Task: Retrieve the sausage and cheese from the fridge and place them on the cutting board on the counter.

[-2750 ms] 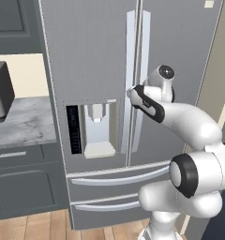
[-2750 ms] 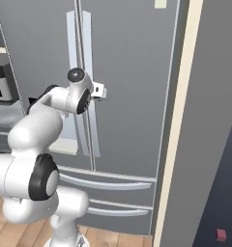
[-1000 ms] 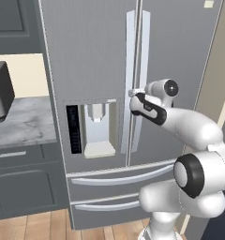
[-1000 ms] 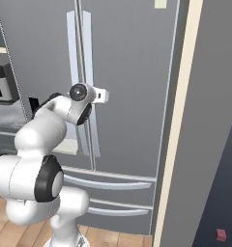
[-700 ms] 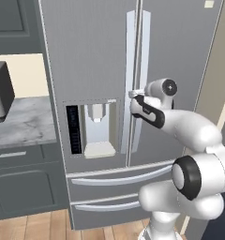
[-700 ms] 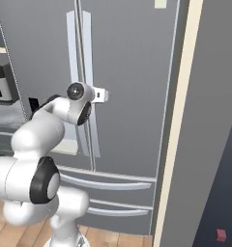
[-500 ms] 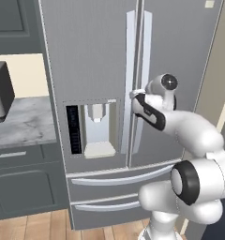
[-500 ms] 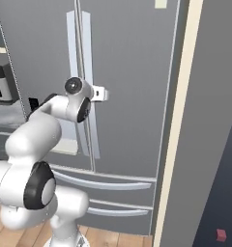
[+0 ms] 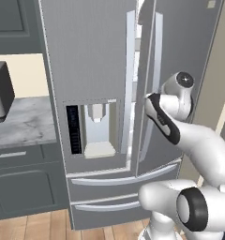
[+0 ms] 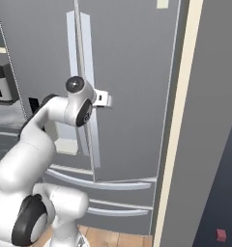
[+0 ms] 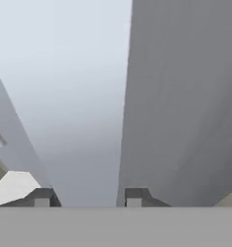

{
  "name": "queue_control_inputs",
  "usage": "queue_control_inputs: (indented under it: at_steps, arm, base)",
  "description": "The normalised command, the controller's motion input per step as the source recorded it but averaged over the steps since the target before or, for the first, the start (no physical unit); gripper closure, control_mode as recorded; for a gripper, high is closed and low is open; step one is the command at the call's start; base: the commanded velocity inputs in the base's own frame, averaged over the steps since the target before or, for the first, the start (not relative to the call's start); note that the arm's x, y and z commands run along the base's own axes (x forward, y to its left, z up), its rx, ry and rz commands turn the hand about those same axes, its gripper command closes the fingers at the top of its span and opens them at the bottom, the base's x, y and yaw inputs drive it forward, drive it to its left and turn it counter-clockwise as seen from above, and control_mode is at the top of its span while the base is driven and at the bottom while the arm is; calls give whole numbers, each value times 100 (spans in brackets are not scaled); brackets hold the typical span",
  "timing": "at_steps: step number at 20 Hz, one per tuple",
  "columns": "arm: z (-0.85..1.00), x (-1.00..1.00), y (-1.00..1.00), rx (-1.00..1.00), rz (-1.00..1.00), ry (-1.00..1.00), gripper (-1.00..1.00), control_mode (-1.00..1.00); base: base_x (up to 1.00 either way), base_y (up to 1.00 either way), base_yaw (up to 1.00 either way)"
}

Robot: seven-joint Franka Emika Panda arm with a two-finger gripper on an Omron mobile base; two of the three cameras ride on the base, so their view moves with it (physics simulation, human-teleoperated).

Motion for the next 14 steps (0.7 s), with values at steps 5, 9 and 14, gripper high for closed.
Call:
queue_control_inputs:
  at_steps: [5,9,14]
  arm:
    - [6,-74,-73,0,0,0,100,-100]
    - [11,-60,-69,0,0,0,100,-100]
    - [12,-52,-68,0,0,1,100,-100]
  base:
    - [0,0,0]
    - [0,0,0]
    - [0,0,0]
